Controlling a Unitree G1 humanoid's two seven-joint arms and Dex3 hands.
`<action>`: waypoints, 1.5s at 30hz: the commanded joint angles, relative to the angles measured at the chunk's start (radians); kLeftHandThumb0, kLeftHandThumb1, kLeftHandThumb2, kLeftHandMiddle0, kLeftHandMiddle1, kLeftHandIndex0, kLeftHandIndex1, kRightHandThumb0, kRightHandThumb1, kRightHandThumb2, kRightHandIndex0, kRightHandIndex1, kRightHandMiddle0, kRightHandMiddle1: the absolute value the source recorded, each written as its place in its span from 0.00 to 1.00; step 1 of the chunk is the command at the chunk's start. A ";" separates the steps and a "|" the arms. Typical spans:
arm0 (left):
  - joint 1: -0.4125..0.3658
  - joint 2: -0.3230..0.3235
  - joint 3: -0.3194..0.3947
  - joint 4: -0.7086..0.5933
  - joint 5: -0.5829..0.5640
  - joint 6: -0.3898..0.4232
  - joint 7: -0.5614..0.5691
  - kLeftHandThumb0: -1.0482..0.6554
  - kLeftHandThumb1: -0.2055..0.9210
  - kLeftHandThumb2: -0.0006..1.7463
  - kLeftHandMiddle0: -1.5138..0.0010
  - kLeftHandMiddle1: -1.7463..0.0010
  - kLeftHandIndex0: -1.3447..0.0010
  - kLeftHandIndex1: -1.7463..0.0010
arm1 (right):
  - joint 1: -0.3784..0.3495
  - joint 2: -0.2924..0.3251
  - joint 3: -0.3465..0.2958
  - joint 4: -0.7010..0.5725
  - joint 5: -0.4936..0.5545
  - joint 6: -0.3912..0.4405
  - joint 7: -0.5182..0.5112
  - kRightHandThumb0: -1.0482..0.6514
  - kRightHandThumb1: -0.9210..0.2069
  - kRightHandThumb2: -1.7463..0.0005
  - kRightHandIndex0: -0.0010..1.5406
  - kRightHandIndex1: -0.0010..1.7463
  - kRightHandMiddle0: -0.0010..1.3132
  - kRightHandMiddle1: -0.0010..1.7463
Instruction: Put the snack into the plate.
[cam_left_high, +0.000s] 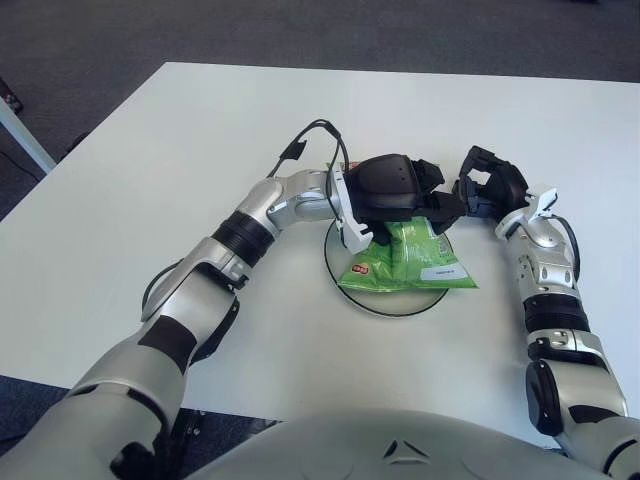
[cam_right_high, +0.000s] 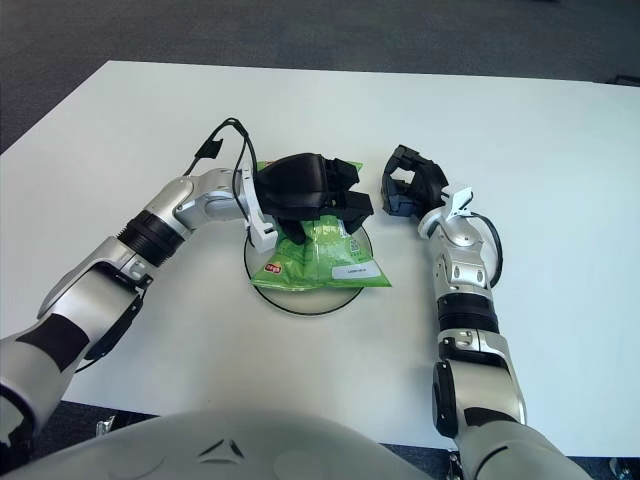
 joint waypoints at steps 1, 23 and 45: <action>0.027 0.013 -0.043 0.061 0.016 -0.023 -0.015 0.61 0.32 0.86 0.53 0.01 0.59 0.02 | 0.048 0.010 0.013 0.035 0.000 0.064 0.022 0.34 0.50 0.27 0.85 1.00 0.44 1.00; -0.140 0.147 -0.119 0.008 -0.591 -0.018 -0.636 0.23 0.85 0.38 0.98 0.42 1.00 0.61 | 0.041 0.008 0.015 0.030 0.002 0.070 0.027 0.34 0.50 0.28 0.85 1.00 0.44 1.00; -0.201 0.086 -0.030 0.100 -0.919 0.016 -0.995 0.06 0.90 0.26 1.00 0.99 1.00 1.00 | 0.080 -0.176 0.298 0.055 -0.539 -0.260 -0.270 0.17 0.03 0.48 0.03 0.31 0.03 0.38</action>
